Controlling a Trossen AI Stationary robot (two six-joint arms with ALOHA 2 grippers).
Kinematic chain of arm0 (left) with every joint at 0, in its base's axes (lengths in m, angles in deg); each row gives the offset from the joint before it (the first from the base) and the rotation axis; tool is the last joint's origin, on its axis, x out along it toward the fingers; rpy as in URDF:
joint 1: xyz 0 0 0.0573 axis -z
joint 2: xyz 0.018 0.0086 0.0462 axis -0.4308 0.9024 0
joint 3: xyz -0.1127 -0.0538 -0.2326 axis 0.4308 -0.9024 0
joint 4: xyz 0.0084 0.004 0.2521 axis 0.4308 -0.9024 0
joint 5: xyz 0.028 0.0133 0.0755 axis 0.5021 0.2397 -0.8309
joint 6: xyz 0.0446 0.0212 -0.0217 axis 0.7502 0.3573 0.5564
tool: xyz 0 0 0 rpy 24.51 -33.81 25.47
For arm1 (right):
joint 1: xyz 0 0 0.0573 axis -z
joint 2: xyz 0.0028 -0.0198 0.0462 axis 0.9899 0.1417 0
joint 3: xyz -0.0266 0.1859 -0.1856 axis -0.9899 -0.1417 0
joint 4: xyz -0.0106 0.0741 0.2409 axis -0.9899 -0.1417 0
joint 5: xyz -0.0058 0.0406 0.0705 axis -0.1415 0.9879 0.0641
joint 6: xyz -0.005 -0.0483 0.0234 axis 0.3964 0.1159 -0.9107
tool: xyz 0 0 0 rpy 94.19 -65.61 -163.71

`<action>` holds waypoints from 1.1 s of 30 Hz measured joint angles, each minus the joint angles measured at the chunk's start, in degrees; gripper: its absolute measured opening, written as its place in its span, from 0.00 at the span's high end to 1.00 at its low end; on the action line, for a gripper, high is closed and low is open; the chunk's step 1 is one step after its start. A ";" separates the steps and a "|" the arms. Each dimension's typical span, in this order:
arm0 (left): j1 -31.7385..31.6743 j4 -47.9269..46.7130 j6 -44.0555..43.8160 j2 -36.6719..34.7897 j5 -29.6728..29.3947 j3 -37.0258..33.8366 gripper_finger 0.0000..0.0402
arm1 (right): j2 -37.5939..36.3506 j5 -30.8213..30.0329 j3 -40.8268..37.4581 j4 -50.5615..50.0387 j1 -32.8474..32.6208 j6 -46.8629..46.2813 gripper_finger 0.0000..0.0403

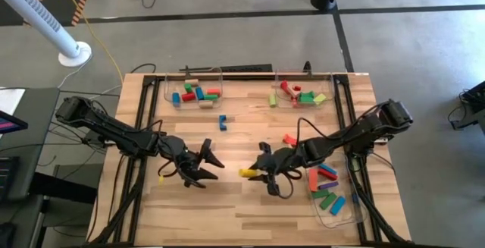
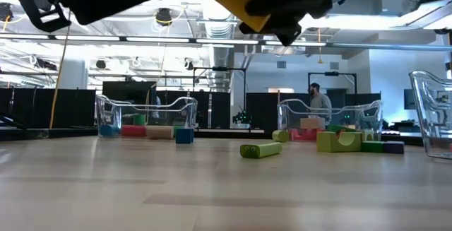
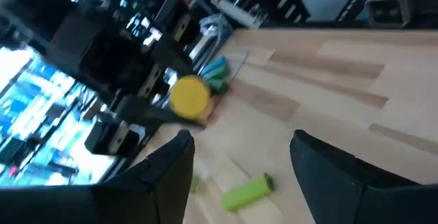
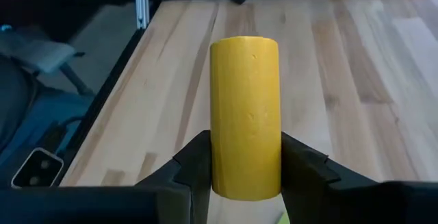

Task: Sort blocks by size
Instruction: Put the yellow cylindrical block into the top left transparent bin

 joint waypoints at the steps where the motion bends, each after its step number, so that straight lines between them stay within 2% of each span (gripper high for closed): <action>1: 0.00 0.21 0.34 0.00 0.74 0.00 0.41 | 0.43 -0.14 0.00 1.03 0.02 0.00 0.60; 6: -0.02 1.01 1.39 0.00 1.69 0.02 0.35 | 2.73 -0.14 0.60 5.53 0.71 0.47 0.60; 11: 0.04 1.89 2.13 0.00 2.57 0.04 0.32 | 7.82 3.26 4.49 4.94 1.73 1.41 0.60; 19: 0.17 -0.51 2.37 0.02 6.21 0.07 0.32 | 13.95 7.96 12.70 2.97 2.79 5.96 0.60; 33: 0.26 0.38 3.45 0.03 7.35 0.07 0.32 | 17.80 10.40 18.01 2.56 5.49 8.10 0.60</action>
